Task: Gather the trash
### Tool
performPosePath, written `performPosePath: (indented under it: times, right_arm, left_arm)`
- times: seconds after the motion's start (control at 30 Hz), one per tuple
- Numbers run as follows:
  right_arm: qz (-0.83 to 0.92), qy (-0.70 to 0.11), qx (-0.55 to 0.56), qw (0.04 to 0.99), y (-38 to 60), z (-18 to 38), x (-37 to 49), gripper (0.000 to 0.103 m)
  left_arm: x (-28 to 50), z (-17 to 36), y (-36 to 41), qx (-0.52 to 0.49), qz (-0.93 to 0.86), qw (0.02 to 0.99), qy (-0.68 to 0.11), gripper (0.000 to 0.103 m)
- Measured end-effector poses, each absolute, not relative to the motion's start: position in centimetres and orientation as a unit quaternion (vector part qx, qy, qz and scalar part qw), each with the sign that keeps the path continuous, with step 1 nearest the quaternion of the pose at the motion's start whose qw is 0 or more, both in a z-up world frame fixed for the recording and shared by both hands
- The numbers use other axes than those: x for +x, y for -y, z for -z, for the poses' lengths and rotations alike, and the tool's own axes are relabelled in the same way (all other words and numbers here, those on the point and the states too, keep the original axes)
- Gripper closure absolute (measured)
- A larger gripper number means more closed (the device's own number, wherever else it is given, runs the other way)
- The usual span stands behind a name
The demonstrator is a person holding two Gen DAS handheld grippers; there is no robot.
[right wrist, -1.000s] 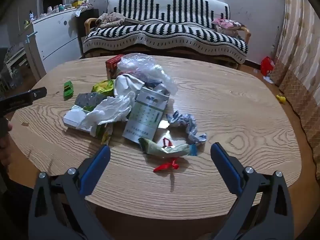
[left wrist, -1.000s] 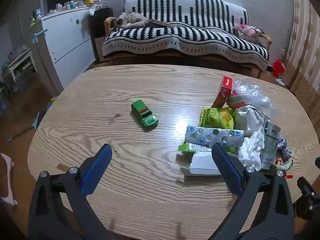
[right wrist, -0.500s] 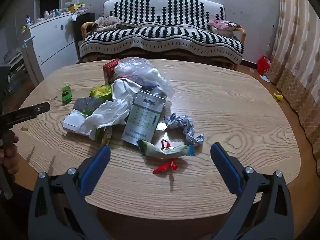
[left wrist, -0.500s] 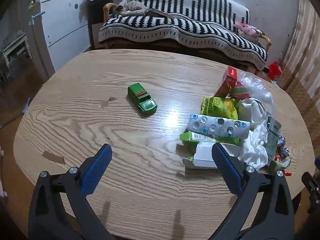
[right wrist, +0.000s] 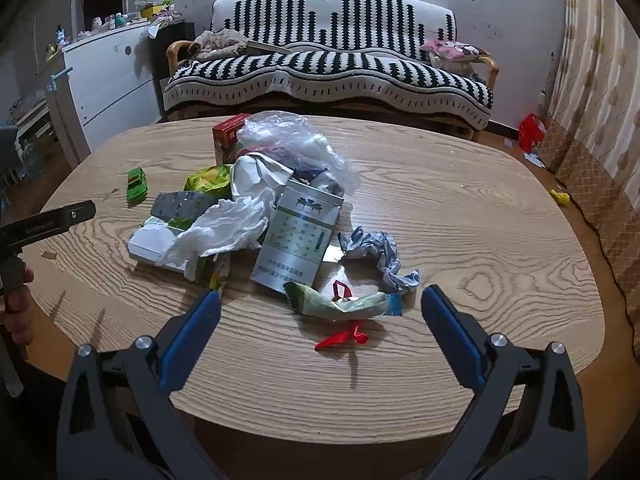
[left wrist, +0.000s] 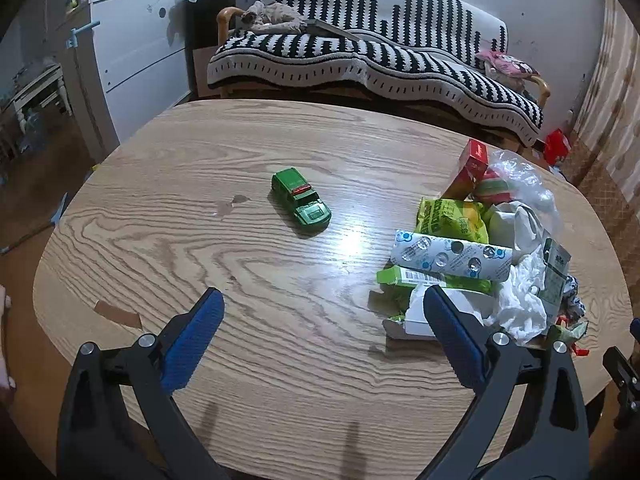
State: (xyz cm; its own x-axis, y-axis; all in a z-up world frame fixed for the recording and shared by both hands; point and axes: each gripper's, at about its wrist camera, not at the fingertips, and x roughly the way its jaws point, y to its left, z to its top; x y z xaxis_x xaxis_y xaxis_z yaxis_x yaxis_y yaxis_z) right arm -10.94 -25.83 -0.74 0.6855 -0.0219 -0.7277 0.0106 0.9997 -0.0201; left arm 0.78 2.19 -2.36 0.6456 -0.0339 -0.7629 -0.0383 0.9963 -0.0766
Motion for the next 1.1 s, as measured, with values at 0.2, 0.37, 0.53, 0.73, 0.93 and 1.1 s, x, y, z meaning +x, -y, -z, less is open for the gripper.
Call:
performPosePath:
  times: [0.2,0.37,0.53,0.73,0.93,1.1]
  right_arm:
    - [0.01,-0.394,-0.002,0.919,26.18,0.58,-11.21,0.006]
    - [0.01,-0.393,-0.002,0.919,26.23,0.51,-11.22,0.006]
    - [0.011,-0.392,-0.002,0.92,26.28,0.39,-11.33,0.006]
    - [0.01,-0.394,-0.003,0.919,26.31,0.39,-11.34,0.006]
    - [0.01,-0.393,-0.002,0.919,26.27,0.31,-11.45,0.006]
    - [0.01,-0.393,-0.003,0.919,26.2,0.35,-11.4,0.006]
  left_arm:
    - [0.63,2.48,-1.84,-0.039,0.0,0.906,-0.421,0.006]
    - [0.54,2.54,-1.79,-0.038,-0.001,0.907,-0.42,0.006]
    - [0.49,2.65,-1.73,-0.038,-0.001,0.906,-0.421,0.006]
    - [0.47,2.71,-1.68,-0.038,0.0,0.906,-0.422,0.006]
    - [0.57,2.82,-1.72,-0.04,0.001,0.904,-0.425,0.006]
    - [0.66,2.82,-1.75,-0.041,0.001,0.903,-0.427,0.006]
